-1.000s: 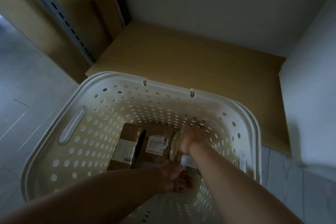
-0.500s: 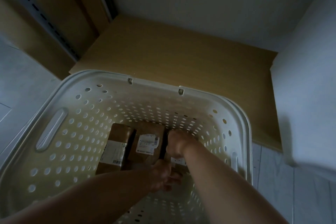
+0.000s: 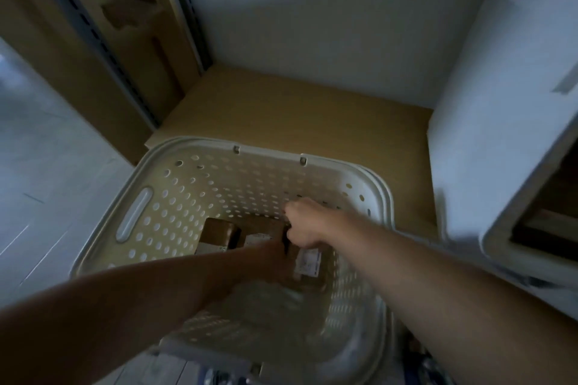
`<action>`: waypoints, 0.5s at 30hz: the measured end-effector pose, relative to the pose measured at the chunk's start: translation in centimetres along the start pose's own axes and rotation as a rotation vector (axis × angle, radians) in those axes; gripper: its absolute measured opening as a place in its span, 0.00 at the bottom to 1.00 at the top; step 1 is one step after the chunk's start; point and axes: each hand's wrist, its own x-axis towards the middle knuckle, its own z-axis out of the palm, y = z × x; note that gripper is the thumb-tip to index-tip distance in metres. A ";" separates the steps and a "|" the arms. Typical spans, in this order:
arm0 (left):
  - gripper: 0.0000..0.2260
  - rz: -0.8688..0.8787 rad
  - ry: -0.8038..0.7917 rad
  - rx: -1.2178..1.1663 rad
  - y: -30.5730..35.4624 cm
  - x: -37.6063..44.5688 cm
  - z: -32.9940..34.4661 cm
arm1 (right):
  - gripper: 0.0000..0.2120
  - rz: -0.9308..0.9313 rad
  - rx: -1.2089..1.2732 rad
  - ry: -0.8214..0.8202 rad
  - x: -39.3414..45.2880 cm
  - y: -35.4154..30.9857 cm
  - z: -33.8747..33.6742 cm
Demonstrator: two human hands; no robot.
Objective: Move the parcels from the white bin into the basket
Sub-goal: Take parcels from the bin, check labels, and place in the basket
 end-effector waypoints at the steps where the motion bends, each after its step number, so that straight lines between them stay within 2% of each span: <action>1: 0.13 0.111 0.135 0.184 -0.1 -1.6 -1.1 | 0.19 -0.013 0.006 0.039 -1.4 -0.1 -0.8; 2: 0.12 0.203 0.256 0.329 0.2 -3.5 -2.0 | 0.22 -0.034 0.011 0.086 -2.9 -0.2 -1.6; 3: 0.10 0.223 0.298 0.371 0.8 -5.6 -2.8 | 0.25 -0.053 0.020 0.132 -4.5 -0.3 -2.3; 6: 0.09 0.157 0.262 0.232 1.8 -10.2 -3.9 | 0.29 -0.112 0.059 0.237 -9.7 0.1 -3.6; 9: 0.11 0.247 0.334 0.093 2.6 -13.5 -5.1 | 0.29 -0.145 0.107 0.380 -14.6 1.2 -4.0; 11: 0.05 0.320 0.397 0.084 3.6 -16.0 -6.1 | 0.28 -0.157 0.197 0.466 -17.4 2.1 -4.2; 15: 0.16 0.432 0.675 0.088 5.9 -19.7 -7.3 | 0.26 -0.238 0.437 0.604 -22.4 3.3 -4.1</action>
